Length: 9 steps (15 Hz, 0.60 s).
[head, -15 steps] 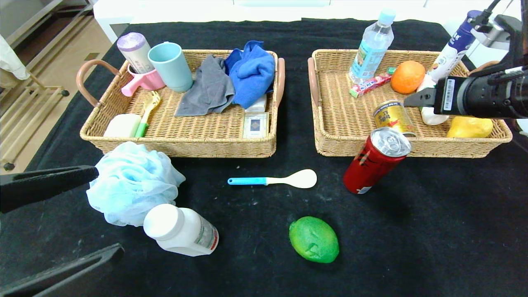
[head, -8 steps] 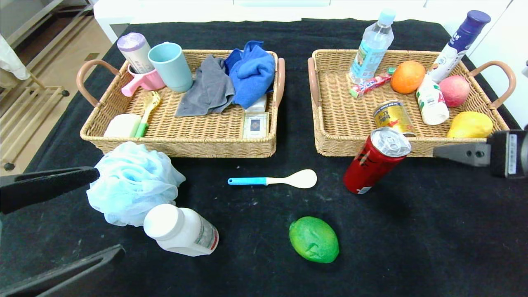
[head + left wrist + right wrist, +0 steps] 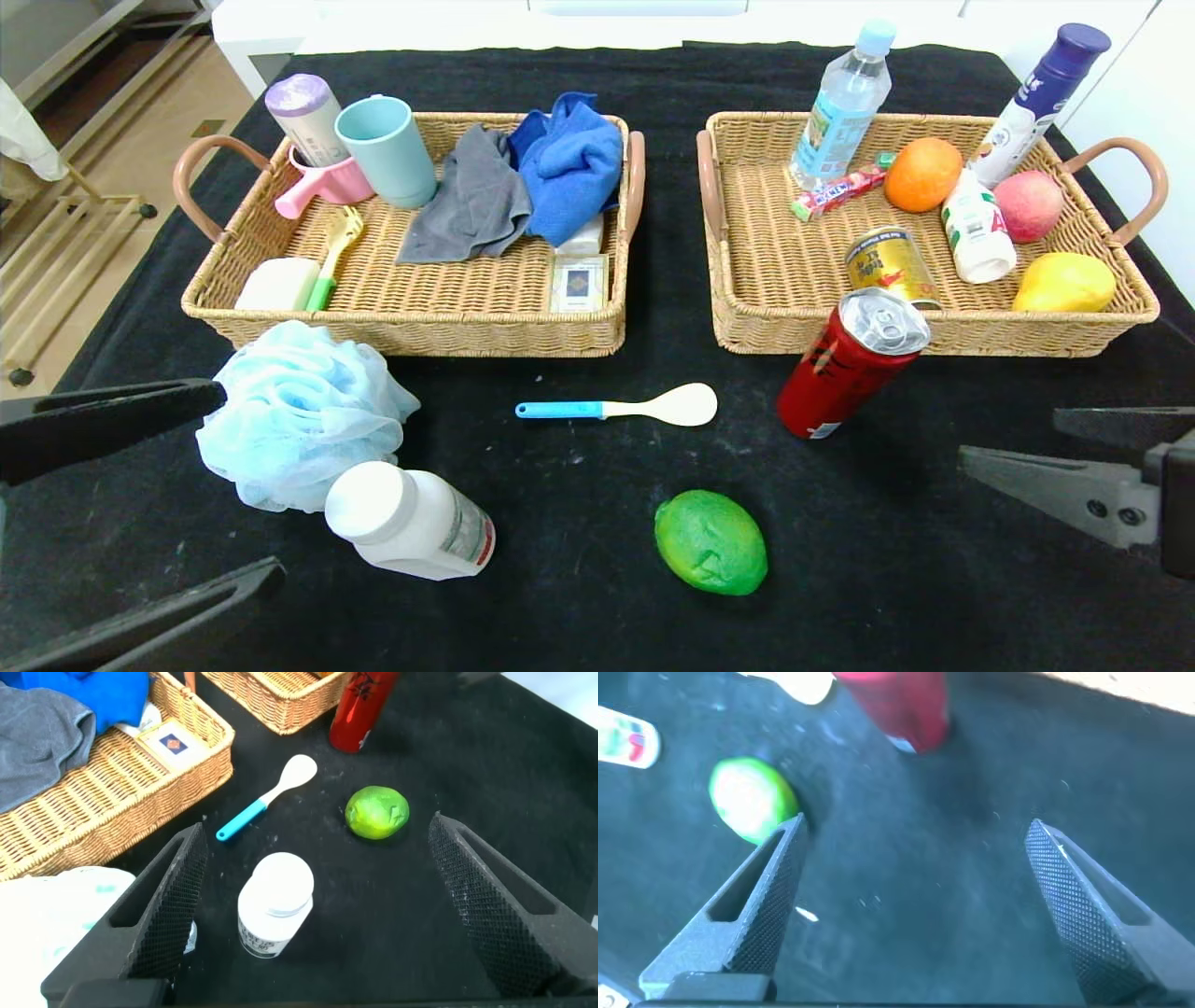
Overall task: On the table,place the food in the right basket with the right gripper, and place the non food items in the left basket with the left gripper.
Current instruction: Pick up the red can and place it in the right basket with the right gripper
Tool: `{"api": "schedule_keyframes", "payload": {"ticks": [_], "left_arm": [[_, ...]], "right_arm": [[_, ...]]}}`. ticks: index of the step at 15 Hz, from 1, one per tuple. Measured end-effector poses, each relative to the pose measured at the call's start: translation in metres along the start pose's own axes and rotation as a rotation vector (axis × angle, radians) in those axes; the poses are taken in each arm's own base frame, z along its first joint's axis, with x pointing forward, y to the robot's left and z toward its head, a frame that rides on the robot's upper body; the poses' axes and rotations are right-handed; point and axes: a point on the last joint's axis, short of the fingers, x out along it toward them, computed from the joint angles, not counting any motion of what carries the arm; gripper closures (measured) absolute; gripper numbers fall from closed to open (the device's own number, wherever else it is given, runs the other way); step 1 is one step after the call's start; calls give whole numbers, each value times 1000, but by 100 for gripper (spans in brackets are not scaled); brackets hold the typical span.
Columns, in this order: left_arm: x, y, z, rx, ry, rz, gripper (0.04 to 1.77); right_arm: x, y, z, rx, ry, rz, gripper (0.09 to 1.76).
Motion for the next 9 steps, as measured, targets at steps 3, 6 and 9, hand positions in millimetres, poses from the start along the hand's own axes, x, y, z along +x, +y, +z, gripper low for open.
{"api": "schedule_keyframes", "payload": {"ticks": [3, 6, 9], "left_arm": [[0, 0, 0, 2, -1, 0, 9], [-1, 0, 0, 3, -3, 1, 9], [-1, 0, 0, 3, -4, 0, 9]], "right_arm": [[18, 7, 7, -4, -59, -15, 15], [41, 14, 9, -10, -86, -37, 15], [55, 18, 6, -14, -81, -36, 15]]}}
